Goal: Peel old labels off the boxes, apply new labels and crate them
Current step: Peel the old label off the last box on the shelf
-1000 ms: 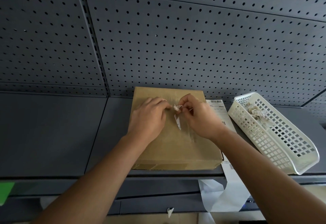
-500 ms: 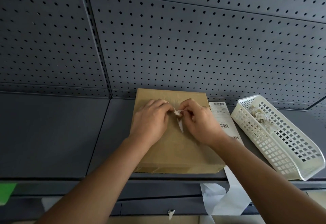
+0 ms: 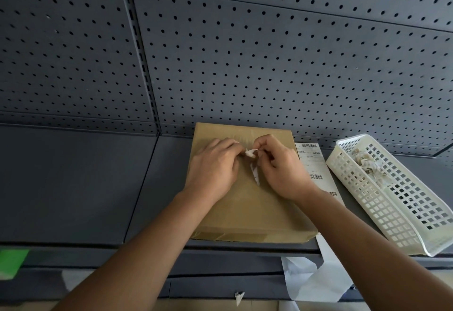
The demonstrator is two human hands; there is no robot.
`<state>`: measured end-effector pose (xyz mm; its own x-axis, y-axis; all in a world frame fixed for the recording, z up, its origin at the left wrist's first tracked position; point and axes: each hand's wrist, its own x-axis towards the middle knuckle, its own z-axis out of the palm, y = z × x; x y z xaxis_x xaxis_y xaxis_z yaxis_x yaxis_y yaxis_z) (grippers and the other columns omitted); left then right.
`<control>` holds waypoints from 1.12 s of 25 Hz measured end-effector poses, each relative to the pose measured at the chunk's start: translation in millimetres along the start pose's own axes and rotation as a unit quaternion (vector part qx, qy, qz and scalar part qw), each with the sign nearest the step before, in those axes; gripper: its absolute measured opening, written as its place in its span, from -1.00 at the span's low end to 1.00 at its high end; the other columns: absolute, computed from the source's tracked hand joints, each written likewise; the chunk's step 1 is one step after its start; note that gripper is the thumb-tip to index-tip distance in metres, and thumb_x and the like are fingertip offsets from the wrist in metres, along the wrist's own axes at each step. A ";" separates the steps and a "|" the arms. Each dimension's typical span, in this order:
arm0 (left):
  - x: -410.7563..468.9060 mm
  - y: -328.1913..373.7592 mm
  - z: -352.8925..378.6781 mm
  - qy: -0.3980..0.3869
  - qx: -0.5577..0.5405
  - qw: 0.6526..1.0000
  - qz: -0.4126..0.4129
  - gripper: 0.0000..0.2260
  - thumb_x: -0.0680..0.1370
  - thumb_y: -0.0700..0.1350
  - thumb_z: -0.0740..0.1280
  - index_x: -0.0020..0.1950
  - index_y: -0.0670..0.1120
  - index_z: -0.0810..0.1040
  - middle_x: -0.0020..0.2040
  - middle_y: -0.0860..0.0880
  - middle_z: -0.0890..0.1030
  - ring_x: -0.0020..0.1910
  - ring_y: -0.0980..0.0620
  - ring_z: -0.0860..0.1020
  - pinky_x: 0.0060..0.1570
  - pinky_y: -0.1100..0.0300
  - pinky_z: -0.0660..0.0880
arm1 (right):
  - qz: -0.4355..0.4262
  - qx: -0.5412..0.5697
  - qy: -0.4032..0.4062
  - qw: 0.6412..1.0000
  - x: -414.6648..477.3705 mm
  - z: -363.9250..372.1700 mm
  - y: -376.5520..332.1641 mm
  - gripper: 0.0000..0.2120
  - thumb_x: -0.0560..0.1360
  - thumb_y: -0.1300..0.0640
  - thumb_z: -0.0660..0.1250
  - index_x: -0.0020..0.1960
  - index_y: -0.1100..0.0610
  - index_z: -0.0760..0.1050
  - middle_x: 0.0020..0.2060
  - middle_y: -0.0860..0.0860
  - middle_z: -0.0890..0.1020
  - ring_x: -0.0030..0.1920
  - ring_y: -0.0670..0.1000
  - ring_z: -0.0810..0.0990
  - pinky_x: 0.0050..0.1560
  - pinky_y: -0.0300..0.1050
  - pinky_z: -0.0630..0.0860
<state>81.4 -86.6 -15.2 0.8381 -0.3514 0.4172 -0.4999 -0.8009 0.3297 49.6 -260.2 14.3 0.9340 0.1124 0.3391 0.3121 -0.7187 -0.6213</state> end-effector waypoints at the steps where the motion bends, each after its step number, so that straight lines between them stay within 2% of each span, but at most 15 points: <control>1: 0.2 -1.4 -0.1 0.000 0.001 1.000 -0.001 -0.81 0.55 -0.18 0.31 0.09 0.04 0.62 0.11 0.14 0.61 0.10 0.06 0.54 -0.09 0.13 0.52 | -0.006 -0.001 -0.009 1.000 0.5 1.0 -1.3 -0.80 0.54 0.40 0.18 0.02 0.15 0.46 -0.35 -0.06 0.62 -0.32 -0.17 0.54 -0.29 -0.45 0.34; 5: -1.4 -1.7 -0.2 -0.011 -0.002 1.000 -0.002 -0.81 0.56 -0.16 0.28 0.10 0.06 0.61 0.13 0.17 0.60 0.14 0.09 0.52 -0.05 0.15 0.50 | -0.013 -0.002 -0.042 0.999 0.8 3.8 -2.9 -0.79 0.50 0.42 0.16 -0.04 0.15 0.44 -0.43 -0.02 0.61 -0.37 -0.12 0.53 -0.29 -0.43 0.36; 9: 0.4 -0.3 -0.6 -0.007 -0.005 1.000 -0.003 -0.82 0.56 -0.16 0.29 0.08 0.05 0.61 0.12 0.15 0.61 0.12 0.08 0.53 -0.06 0.13 0.51 | 0.017 0.010 -0.021 1.000 0.3 1.2 -0.7 -0.79 0.52 0.38 0.18 0.00 0.11 0.46 -0.34 -0.04 0.63 -0.31 -0.12 0.54 -0.29 -0.43 0.34; 13: -0.9 -2.4 0.1 -0.014 -0.002 1.000 -0.003 -0.82 0.57 -0.17 0.31 0.07 0.08 0.60 0.12 0.18 0.59 0.14 0.10 0.52 -0.02 0.14 0.52 | -0.003 0.001 -0.041 0.999 -0.3 2.9 -4.4 -0.80 0.49 0.41 0.18 -0.04 0.15 0.45 -0.40 -0.06 0.61 -0.37 -0.16 0.51 -0.30 -0.44 0.33; 18: -0.5 0.0 -1.7 -0.009 -0.002 1.000 -0.001 -0.81 0.57 -0.17 0.30 0.10 0.07 0.61 0.13 0.17 0.60 0.14 0.11 0.52 -0.02 0.17 0.50 | 0.017 0.018 -0.031 0.999 0.6 0.1 -4.1 -0.80 0.51 0.42 0.18 -0.03 0.17 0.47 -0.39 -0.04 0.61 -0.35 -0.18 0.52 -0.30 -0.45 0.33; 22: -1.3 -1.2 -0.9 -0.008 -0.005 1.000 0.005 -0.81 0.57 -0.16 0.31 0.10 0.08 0.62 0.12 0.18 0.59 0.13 0.12 0.52 -0.03 0.16 0.53 | 0.009 0.019 -0.047 0.999 -1.9 1.6 -0.8 -0.79 0.47 0.39 0.19 -0.10 0.10 0.45 -0.42 -0.04 0.61 -0.39 -0.07 0.53 -0.30 -0.32 0.39; 26: -0.5 0.0 -1.1 -0.006 -0.005 1.000 -0.003 -0.79 0.57 -0.16 0.30 0.09 0.09 0.63 0.11 0.18 0.60 0.12 0.12 0.52 -0.05 0.16 0.54 | 0.054 0.045 0.006 0.997 0.8 -3.2 5.2 -0.78 0.50 0.32 0.26 -0.01 0.02 0.44 -0.28 -0.04 0.64 -0.31 -0.06 0.56 -0.28 -0.26 0.44; 28: -1.7 -0.5 -1.8 -0.003 -0.005 1.000 -0.006 -0.80 0.56 -0.16 0.31 0.09 0.09 0.63 0.11 0.18 0.60 0.12 0.12 0.53 -0.06 0.17 0.53 | 0.038 0.021 -0.027 0.999 0.5 -7.0 4.3 -0.79 0.49 0.30 0.32 0.03 0.04 0.45 -0.23 -0.05 0.63 -0.26 -0.10 0.58 -0.25 -0.33 0.45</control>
<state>79.8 -84.7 -14.5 0.8456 -0.3450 0.4073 -0.4917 -0.8003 0.3431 50.1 -268.1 16.7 0.9632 0.0963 0.2510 0.2452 -0.6980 -0.6728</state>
